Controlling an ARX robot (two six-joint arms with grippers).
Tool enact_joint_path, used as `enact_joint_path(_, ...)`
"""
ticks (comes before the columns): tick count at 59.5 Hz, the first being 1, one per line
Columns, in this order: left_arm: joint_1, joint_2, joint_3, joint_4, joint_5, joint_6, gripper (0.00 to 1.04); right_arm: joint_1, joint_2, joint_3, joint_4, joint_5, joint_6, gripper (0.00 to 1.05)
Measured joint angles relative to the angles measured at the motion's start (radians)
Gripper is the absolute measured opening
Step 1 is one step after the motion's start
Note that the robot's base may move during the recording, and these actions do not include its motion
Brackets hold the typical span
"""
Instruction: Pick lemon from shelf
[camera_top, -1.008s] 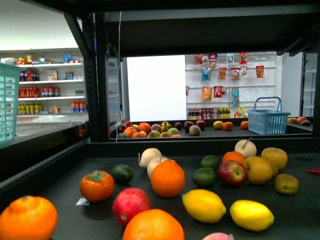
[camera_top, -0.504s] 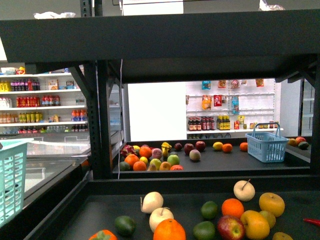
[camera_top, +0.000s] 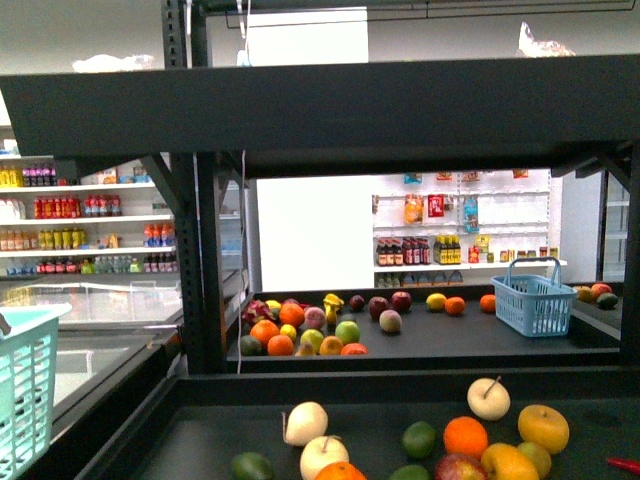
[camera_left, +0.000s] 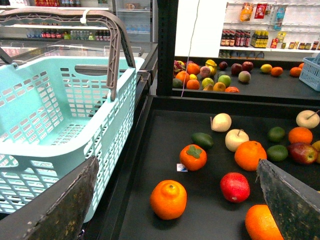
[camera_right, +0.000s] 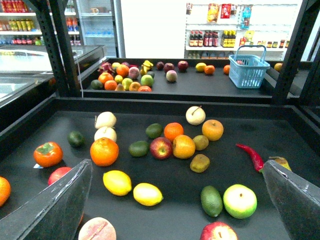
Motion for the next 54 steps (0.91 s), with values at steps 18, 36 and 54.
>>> enact_joint_path(18, 0.008, 0.085, 0.036, -0.096, 0.070, -0.182, 0.97, 0.000, 0.000, 0.000, 0.000, 0.000, 0.000, 1.02)
enact_joint_path(36, 0.170, 0.694, 0.329, 0.235, 0.360, -0.655, 0.97, 0.000, 0.000, 0.000, 0.000, 0.000, 0.000, 1.02)
enact_joint_path(54, 0.351, 1.263, 0.674, 0.425, 0.501, -1.020, 0.97, 0.000, 0.000, 0.000, 0.000, 0.000, 0.000, 1.02)
